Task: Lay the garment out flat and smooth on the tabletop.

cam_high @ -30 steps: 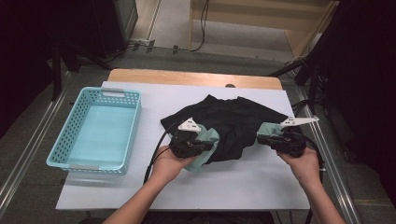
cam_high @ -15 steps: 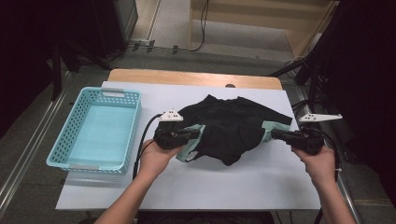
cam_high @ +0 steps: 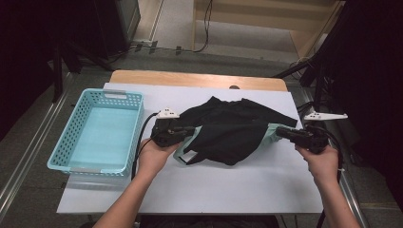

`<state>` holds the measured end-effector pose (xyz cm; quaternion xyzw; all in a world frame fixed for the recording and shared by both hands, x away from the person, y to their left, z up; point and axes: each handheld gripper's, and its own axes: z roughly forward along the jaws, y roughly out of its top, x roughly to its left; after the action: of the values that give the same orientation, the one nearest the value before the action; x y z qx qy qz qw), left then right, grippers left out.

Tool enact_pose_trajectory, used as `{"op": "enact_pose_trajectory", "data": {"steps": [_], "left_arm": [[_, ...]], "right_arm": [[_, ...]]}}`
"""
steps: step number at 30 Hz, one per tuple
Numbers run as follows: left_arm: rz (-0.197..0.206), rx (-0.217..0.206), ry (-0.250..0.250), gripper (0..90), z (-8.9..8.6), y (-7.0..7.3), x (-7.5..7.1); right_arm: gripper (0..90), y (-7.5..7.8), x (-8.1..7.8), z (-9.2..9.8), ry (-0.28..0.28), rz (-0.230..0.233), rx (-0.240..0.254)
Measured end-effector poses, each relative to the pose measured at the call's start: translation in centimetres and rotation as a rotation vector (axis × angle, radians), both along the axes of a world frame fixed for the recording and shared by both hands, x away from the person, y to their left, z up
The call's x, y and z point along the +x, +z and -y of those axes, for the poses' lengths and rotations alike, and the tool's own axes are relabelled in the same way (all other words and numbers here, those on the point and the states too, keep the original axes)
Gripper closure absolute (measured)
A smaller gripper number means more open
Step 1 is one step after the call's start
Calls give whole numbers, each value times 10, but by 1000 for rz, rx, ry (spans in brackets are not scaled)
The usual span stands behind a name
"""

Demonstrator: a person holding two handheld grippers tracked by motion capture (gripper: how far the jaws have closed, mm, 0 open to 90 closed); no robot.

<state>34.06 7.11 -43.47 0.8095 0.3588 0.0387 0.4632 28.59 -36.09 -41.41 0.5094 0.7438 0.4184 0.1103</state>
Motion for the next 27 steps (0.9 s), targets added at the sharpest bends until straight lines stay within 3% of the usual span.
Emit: {"op": "enact_pose_trajectory", "data": {"steps": [9, 18, 23, 27], "left_arm": [[-22, 28, 23, 891, 3, -14, 15], [-38, 56, 40, 890, 11, -29, 36], [-64, 87, 28, 888, 15, -40, 41], [-80, 85, 12, 875, 17, -42, 40]], "right_arm": [[831, -20, 26, -4, -17, -35, -33], [831, -45, 56, -1, -35, -104, -20], [828, -60, 63, 1, -34, -151, -28], [819, -65, 61, 2, -34, -167, -23]]}}
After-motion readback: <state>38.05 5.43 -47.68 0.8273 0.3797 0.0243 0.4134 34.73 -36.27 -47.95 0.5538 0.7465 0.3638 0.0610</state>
